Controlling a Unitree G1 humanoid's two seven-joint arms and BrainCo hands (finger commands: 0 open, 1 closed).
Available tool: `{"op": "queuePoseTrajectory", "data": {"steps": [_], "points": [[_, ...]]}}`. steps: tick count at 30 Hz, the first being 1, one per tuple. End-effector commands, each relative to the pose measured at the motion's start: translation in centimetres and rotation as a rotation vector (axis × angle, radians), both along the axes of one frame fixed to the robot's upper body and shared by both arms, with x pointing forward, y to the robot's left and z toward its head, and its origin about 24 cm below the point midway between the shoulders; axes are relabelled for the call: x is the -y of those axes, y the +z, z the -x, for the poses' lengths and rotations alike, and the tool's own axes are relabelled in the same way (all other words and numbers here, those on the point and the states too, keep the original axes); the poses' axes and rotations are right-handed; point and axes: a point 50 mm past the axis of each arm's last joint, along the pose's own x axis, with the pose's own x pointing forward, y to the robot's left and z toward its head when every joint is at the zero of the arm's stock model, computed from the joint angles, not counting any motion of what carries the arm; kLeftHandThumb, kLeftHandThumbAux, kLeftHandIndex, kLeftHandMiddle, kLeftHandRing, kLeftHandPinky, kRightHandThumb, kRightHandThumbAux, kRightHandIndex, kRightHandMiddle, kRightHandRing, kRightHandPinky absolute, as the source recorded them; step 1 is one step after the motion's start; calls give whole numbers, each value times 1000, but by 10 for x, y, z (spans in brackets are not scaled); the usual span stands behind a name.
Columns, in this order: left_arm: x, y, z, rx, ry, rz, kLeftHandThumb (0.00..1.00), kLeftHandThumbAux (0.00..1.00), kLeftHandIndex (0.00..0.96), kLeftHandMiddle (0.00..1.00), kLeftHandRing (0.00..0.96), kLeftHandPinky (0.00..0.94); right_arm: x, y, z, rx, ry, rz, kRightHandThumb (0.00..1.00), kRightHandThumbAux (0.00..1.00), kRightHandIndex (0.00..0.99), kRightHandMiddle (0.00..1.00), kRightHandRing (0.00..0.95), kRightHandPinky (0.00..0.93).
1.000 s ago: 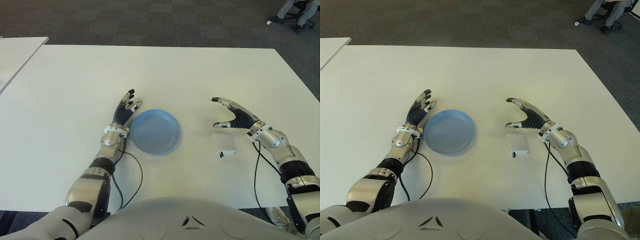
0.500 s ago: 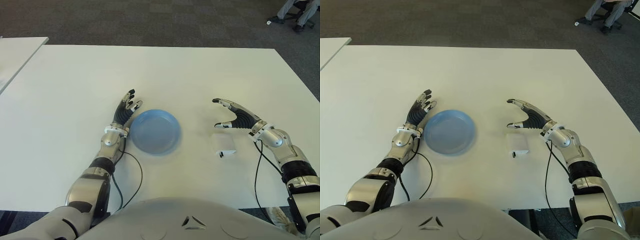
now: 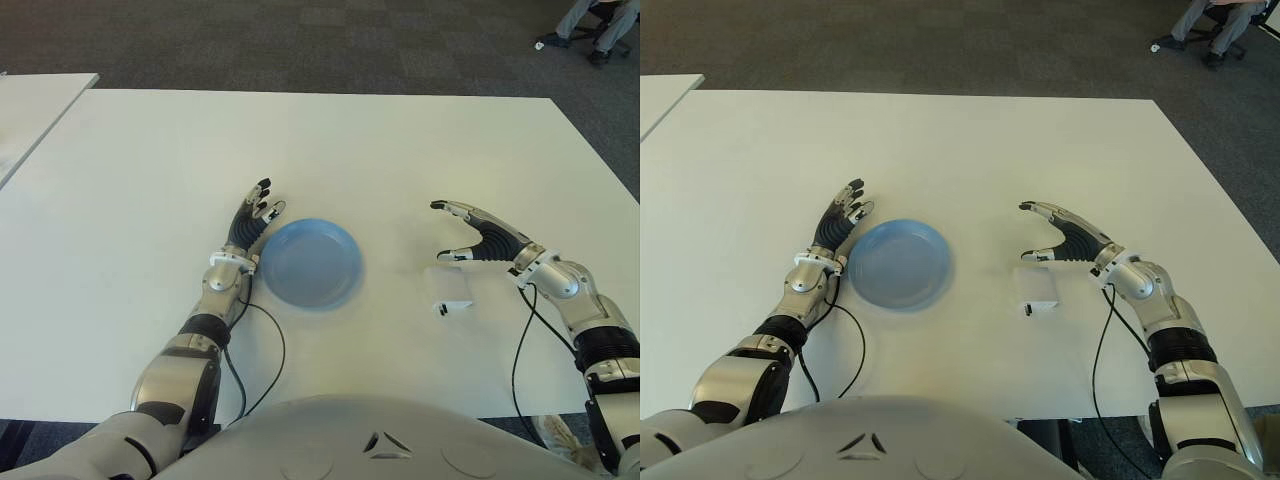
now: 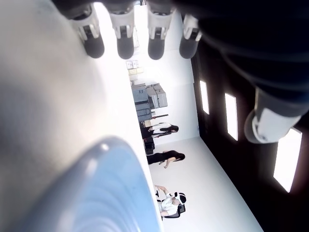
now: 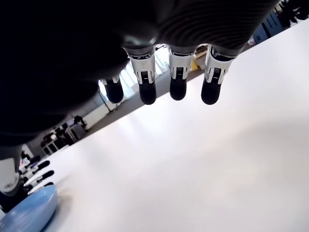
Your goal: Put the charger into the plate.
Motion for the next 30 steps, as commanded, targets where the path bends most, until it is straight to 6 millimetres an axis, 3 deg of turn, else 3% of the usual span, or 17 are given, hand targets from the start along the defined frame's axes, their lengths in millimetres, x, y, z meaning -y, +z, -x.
{"op": "queuePoseTrajectory", "data": {"steps": [1, 14, 30], "points": [[-1, -37, 33, -216, 1, -12, 0, 464, 18, 47, 49, 68, 9, 1, 7, -28, 13, 57, 58, 395, 0, 0, 0, 0], [-2, -38, 33, -224, 0, -19, 0, 457, 23, 53, 55, 74, 22, 2, 24, -50, 24, 146, 155, 313, 0, 0, 5, 0], [-6, -39, 32, -242, -4, -21, 0, 466, 10, 49, 50, 59, 23, 2, 33, -56, 44, 203, 228, 242, 0, 0, 0, 0]]}}
